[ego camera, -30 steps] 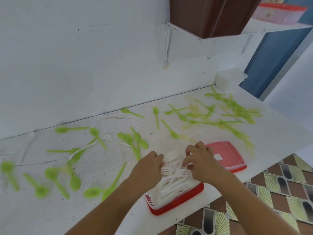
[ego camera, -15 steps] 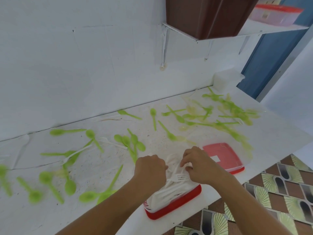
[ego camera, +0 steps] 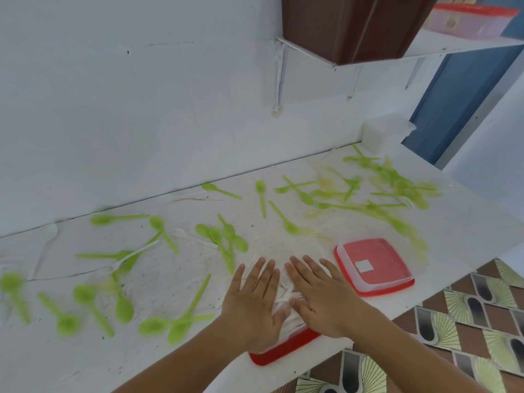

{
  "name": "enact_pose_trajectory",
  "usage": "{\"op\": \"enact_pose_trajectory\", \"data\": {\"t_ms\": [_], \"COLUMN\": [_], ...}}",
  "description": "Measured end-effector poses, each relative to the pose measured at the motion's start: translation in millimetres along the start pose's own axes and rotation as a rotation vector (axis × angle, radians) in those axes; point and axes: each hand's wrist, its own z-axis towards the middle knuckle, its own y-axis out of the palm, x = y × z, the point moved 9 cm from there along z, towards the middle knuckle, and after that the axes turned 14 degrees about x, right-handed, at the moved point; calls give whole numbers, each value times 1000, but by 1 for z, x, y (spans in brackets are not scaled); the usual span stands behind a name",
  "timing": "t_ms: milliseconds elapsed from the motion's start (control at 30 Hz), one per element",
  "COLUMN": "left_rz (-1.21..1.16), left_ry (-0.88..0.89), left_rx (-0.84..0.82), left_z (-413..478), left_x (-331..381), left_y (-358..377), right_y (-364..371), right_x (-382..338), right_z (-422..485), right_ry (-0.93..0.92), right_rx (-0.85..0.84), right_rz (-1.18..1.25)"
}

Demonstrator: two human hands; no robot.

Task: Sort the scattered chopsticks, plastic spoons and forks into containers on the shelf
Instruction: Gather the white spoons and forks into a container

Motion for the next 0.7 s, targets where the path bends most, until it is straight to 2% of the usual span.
{"op": "enact_pose_trajectory", "data": {"t_ms": [133,200,267,333,433,567,633,700], "left_rz": [-38,-80,-105,-54,43,-8,-132,-321], "left_ry": [10,-9,-57,-72,-67,-43,-9,-4], "left_rx": [74,164,172,146,-19,-43,-15,40], "left_z": [-7,-19,-30,-34,-28,-24,-27,-29], "left_x": [-3,-9,-16,-19,-19,-16,-16,-23], "left_y": [-2,-3,-3,-3,-3,-4,-11,-26], "right_y": [-5,-12,-10,-1,5,3,-15,-48], "right_x": [-1,3,8,10,10,14,10,0], "right_z": [2,3,-2,-3,-2,3,11,26], "right_ry": [-12,-28,-23,-18,8,64,106,119], "right_rx": [-86,20,49,-6,-144,-207,-157,30], "right_rz": [13,17,-61,-62,-66,-110,-92,-84]}}
